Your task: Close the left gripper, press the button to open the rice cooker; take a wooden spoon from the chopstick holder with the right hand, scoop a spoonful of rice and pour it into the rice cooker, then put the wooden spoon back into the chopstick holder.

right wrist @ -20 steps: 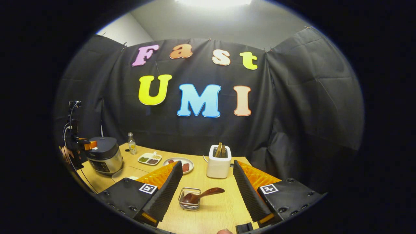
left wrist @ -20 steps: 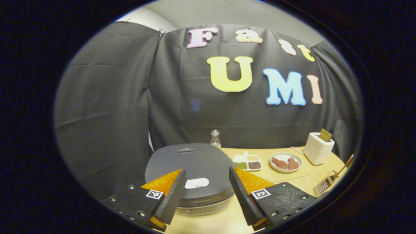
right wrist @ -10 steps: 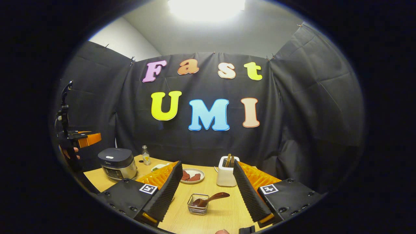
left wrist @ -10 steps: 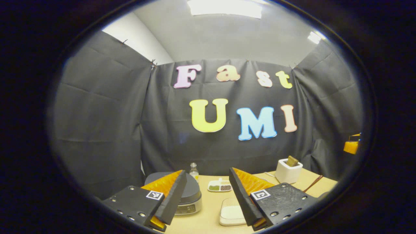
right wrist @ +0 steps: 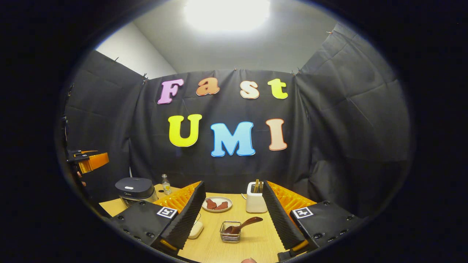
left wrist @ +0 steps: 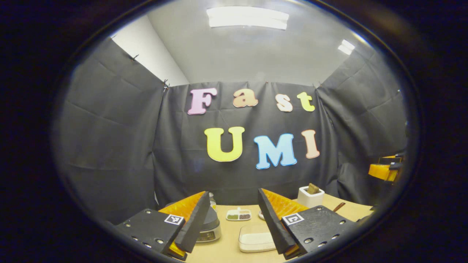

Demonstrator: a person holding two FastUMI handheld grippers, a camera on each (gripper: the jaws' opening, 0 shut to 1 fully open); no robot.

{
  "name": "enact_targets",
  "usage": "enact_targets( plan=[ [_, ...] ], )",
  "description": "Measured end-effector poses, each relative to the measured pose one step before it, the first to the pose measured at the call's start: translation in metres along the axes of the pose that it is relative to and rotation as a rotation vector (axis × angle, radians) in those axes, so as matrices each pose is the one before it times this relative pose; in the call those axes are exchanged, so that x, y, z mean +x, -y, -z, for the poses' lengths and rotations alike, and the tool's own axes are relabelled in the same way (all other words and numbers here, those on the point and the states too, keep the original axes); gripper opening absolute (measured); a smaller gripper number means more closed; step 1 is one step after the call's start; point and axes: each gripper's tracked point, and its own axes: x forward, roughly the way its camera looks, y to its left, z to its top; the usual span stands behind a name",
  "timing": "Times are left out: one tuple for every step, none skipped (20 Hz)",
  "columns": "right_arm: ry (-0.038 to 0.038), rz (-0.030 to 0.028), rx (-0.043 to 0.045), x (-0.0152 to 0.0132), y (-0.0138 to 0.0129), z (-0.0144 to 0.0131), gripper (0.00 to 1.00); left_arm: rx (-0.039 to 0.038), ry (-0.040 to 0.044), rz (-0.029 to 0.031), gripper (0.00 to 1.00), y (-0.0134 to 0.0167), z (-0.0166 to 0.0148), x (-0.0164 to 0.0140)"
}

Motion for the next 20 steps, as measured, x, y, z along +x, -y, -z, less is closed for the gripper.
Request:
enact_targets(
  plan=[
    [-0.00237,0.01467,0.00482,-0.00555,-0.00061,0.00088,0.96,0.0023,-0.00201,0.00735,0.81,-0.00319,0.00139,-0.00519],
    [-0.00102,0.00871,0.0081,-0.00611,-0.00252,-0.0001,0.98,-0.00187,0.00003,0.01131,0.81,-0.00136,-0.00014,-0.00651],
    [0.00094,0.01098,0.00649,-0.00578,-0.00095,-0.00028,0.98,-0.00196,0.00045,0.00497,0.81,-0.00243,-0.00126,-0.00515],
    [-0.00147,0.00977,0.00158,-0.00451,-0.00024,0.00076,0.98,-0.00154,-0.00067,0.00644,0.81,-0.0021,-0.00091,-0.00388],
    [0.00118,0.0077,-0.00104,-0.00345,-0.00102,0.00024,0.98,-0.00063,0.00136,0.00374,0.81,-0.00184,0.00024,-0.00312],
    [0.00037,0.00752,-0.00214,-0.0038,-0.00126,-0.00071,0.96,0.00198,0.0057,0.00165,0.81,-0.00222,-0.00186,-0.00286],
    [0.00048,0.00157,-0.00049,-0.00328,-0.00172,-0.00063,0.96,0.00413,0.00536,-0.0005,0.81,-0.00286,-0.00187,-0.0038],
    [0.00204,0.00205,-0.00021,-0.0023,-0.0026,-0.00137,0.98,0.00377,0.007,-0.0016,0.81,-0.00252,-0.00289,-0.00295],
    [0.00262,0.00161,-0.0013,-0.00207,-0.00136,-0.0019,0.96,0.00303,0.00531,-0.00133,0.81,-0.00207,-0.00278,-0.00119],
    [0.00444,0.00257,-0.00135,-0.00215,-0.00043,-0.0017,0.98,0.00249,0.00373,0.00055,0.8,-0.00142,-0.00203,-0.00175],
    [0.00358,-0.00036,-0.00226,-0.00212,-0.00131,-0.00192,0.98,0.00138,0.00323,0.00129,0.81,-0.00022,-0.00072,-0.00047],
    [0.00444,-0.00042,-0.00164,-0.00168,-0.00189,-0.00175,0.98,-0.00085,0.00048,0.00087,0.8,-0.00147,-0.00098,-0.00229],
    [0.00049,-0.00419,-0.00151,-0.00038,-0.0017,-0.00124,0.98,-0.00339,-0.00096,0.00136,0.8,0.00015,0.00064,-0.00208],
    [0.00074,-0.0017,-0.00159,-0.00123,-0.00105,-0.00028,0.98,-0.00405,-0.0009,-0.00261,0.81,-0.0016,-0.00107,-0.00204],
    [0.00248,-0.00005,-0.00181,-0.00082,0.00011,-0.00109,0.98,-0.00394,0.00125,-0.00059,0.81,-0.00143,-0.00105,-0.00227],
    [0.00429,0.00102,-0.00021,-0.00132,0.00013,-0.00233,0.98,-0.00124,0.00044,-0.00198,0.81,-0.00078,-0.00083,-0.00162],
    [0.00223,-0.00077,0.00018,-0.00136,-0.00051,-0.00078,0.98,0.00158,0.00142,-0.00243,0.81,-0.0018,-0.00092,0.00084],
    [0.0035,0.00069,-0.00059,-0.00099,-0.00023,-0.00185,0.98,0.00157,0.00166,-0.00114,0.81,-0.00118,-0.00024,-0.00164],
    [-0.00036,0.00014,-0.00284,-0.0004,-0.00004,-0.00027,0.98,0.00235,-0.00103,-0.0011,0.81,-0.00027,-0.00012,-0.00114],
    [0.00176,-0.00029,-0.0022,-0.00219,-0.00017,-0.0003,0.98,0.00168,-0.00105,-0.00353,0.81,-0.0013,-0.00032,-0.00134]
  ],
)
